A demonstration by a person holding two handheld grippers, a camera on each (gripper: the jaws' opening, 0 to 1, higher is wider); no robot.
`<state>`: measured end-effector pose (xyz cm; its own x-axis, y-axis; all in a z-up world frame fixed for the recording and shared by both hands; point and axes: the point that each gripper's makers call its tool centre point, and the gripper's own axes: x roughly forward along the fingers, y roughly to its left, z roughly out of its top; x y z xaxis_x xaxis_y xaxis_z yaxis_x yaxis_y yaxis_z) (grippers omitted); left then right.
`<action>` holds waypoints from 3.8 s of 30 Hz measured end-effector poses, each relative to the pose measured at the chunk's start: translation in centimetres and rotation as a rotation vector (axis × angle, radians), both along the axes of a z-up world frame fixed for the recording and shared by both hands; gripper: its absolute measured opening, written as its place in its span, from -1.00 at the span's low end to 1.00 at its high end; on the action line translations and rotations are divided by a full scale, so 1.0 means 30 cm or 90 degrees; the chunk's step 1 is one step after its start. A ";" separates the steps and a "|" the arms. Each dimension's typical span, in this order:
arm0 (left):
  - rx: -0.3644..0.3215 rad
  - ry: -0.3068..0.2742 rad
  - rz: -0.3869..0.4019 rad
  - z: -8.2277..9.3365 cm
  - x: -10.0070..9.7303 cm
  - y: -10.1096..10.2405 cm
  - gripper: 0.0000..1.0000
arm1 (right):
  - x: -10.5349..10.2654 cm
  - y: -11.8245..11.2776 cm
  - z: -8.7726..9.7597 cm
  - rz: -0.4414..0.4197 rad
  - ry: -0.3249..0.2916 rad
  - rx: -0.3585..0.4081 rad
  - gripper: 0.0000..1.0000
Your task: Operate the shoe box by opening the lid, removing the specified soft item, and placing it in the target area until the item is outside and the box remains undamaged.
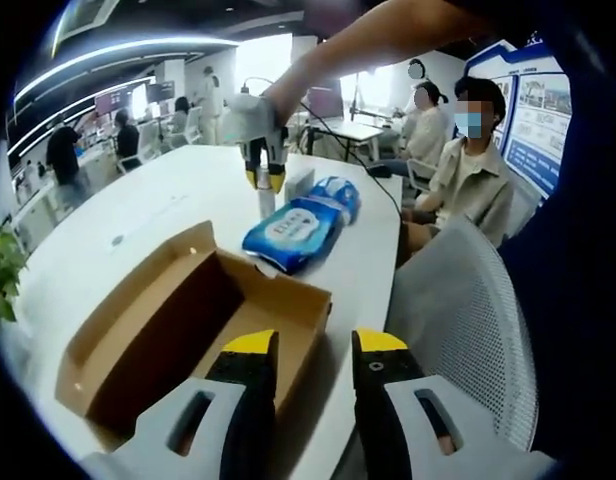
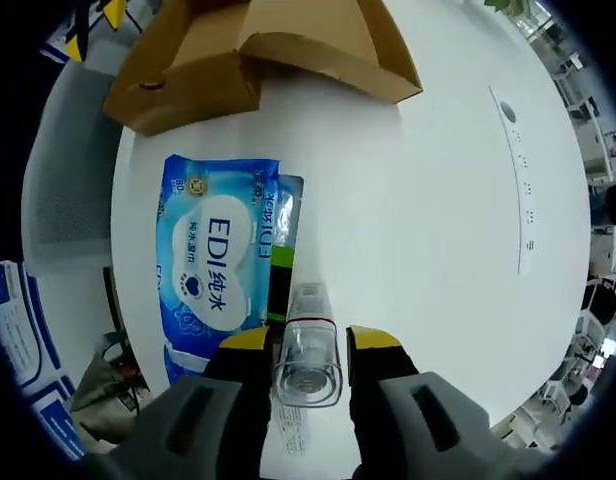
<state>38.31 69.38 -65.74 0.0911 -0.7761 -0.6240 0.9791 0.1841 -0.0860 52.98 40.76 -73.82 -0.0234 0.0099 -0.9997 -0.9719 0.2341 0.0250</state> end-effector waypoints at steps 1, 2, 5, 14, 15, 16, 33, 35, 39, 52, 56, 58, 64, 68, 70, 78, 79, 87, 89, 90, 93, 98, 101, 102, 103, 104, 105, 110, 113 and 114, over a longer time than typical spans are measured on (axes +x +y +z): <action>-0.001 0.001 0.000 0.000 0.000 -0.001 -0.45 | 0.002 0.000 0.006 -0.003 -0.003 0.002 -0.42; -0.002 0.001 0.000 0.001 0.000 -0.003 -0.45 | 0.004 -0.001 0.010 -0.002 -0.006 0.001 -0.41; -0.003 0.000 -0.001 0.003 0.001 -0.005 -0.45 | 0.014 0.022 0.038 -0.013 -0.022 0.024 -0.38; -0.008 -0.004 -0.012 0.011 0.001 -0.021 -0.45 | 0.042 0.068 0.121 -0.037 -0.071 0.075 -0.37; -0.009 -0.004 -0.013 0.013 0.001 -0.022 -0.45 | 0.040 0.065 0.117 -0.038 -0.068 0.075 -0.39; -0.010 -0.005 -0.014 0.015 0.001 -0.024 -0.45 | 0.034 0.060 0.112 -0.038 -0.065 0.070 -0.42; -0.031 -0.009 0.019 0.045 0.003 0.021 -0.46 | 0.028 0.172 0.302 -0.068 -0.145 0.156 -0.41; -0.032 -0.016 0.033 0.052 0.017 0.041 -0.47 | 0.021 0.205 0.340 -0.076 -0.166 0.178 -0.41; -0.036 -0.029 0.073 0.070 0.060 0.096 -0.50 | -0.011 0.266 0.377 -0.088 -0.187 0.204 -0.42; 0.031 -0.048 0.265 0.014 0.182 0.410 -0.58 | -0.065 0.491 0.376 -0.188 -0.293 0.274 -0.60; 0.046 -0.050 0.308 -0.001 0.205 0.474 -0.57 | -0.079 0.528 0.353 -0.236 -0.310 0.281 -0.56; 0.059 -0.049 0.332 -0.014 0.215 0.513 -0.57 | -0.078 0.529 0.347 -0.258 -0.325 0.272 -0.55; 0.112 -0.047 0.431 -0.056 0.252 0.669 -0.58 | -0.066 0.552 0.353 -0.358 -0.374 0.303 -0.58; 0.126 -0.033 0.453 -0.094 0.261 0.721 -0.59 | -0.082 0.573 0.336 -0.382 -0.378 0.306 -0.63; 0.130 -0.013 0.456 -0.123 0.257 0.732 -0.64 | -0.088 0.576 0.325 -0.396 -0.382 0.305 -0.64; 0.097 0.047 0.466 -0.177 0.247 0.710 -0.79 | -0.108 0.594 0.307 -0.448 -0.370 0.323 -0.65; 0.095 0.046 0.467 -0.182 0.249 0.707 -0.80 | -0.110 0.595 0.308 -0.453 -0.369 0.326 -0.66; 0.110 0.050 0.463 -0.203 0.238 0.698 -0.90 | -0.126 0.602 0.286 -0.448 -0.364 0.316 -0.69; 0.108 0.054 0.467 -0.206 0.239 0.699 -0.91 | -0.126 0.602 0.282 -0.449 -0.366 0.317 -0.70; 0.105 0.060 0.473 -0.204 0.237 0.700 -0.91 | -0.125 0.603 0.281 -0.449 -0.366 0.317 -0.70; 0.107 0.059 0.473 -0.204 0.238 0.700 -0.91 | -0.127 0.606 0.269 -0.450 -0.361 0.318 -0.70; 0.104 0.061 0.490 -0.206 0.239 0.700 -0.92 | -0.127 0.600 0.256 -0.455 -0.359 0.319 -0.72; 0.096 0.059 0.503 -0.207 0.238 0.700 -0.92 | -0.123 0.594 0.249 -0.462 -0.359 0.320 -0.72; 0.094 0.057 0.504 -0.207 0.238 0.699 -0.92 | -0.124 0.595 0.247 -0.466 -0.356 0.321 -0.72; 0.091 0.056 0.508 -0.207 0.238 0.699 -0.92 | -0.122 0.594 0.246 -0.468 -0.357 0.323 -0.72; 0.089 0.054 0.513 -0.209 0.238 0.700 -0.92 | -0.120 0.593 0.244 -0.468 -0.358 0.323 -0.72; 0.088 0.052 0.514 -0.209 0.238 0.699 -0.92 | -0.112 0.588 0.241 -0.473 -0.357 0.325 -0.73; 0.084 0.046 0.520 -0.205 0.238 0.700 -0.92 | -0.047 0.554 0.233 -0.563 -0.344 0.353 -0.74; 0.085 0.042 0.519 -0.204 0.237 0.699 -0.92 | 0.013 0.544 0.246 -0.583 -0.351 0.364 -0.75; 0.085 0.042 0.520 -0.204 0.238 0.699 -0.92 | 0.030 0.543 0.246 -0.587 -0.350 0.364 -0.75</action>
<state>45.46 90.37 -71.86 0.5539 -0.4000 -0.7302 0.5265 0.8477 -0.0649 53.88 57.05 -66.43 0.6500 0.2421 -0.7204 -0.3605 0.9327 -0.0118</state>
